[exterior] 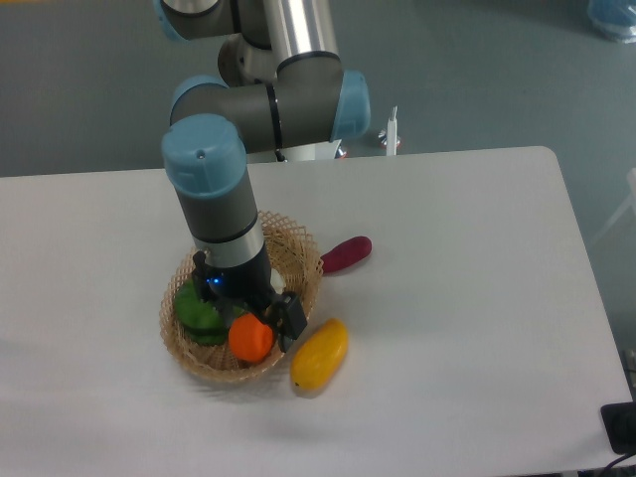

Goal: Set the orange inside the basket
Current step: 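Raise the open gripper up out of the basket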

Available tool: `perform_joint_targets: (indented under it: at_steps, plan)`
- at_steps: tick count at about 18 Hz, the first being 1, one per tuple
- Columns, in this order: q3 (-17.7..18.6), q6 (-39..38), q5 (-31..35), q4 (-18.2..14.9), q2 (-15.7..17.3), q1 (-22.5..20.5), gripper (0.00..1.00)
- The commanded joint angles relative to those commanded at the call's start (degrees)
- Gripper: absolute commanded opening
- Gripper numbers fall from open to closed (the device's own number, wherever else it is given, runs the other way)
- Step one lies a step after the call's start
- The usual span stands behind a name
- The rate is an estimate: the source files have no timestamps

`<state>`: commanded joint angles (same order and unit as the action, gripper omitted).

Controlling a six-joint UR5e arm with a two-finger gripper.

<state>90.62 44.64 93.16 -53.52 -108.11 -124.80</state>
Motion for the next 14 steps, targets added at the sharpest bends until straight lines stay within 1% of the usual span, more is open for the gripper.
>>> perform_joint_targets:
  at_steps: [1,3,4,14]
  plan:
    - [0.0,1.1,0.0,-0.8,0.0,-0.3,1.0]
    - [0.2,3.1,0.0,-2.5,1.3,-0.4,1.0]
    - [0.2,3.4,0.0,-2.7,1.4,-0.6,1.0]
    - [0.4,3.4,0.1,-2.5,1.5,-0.7,1.0]
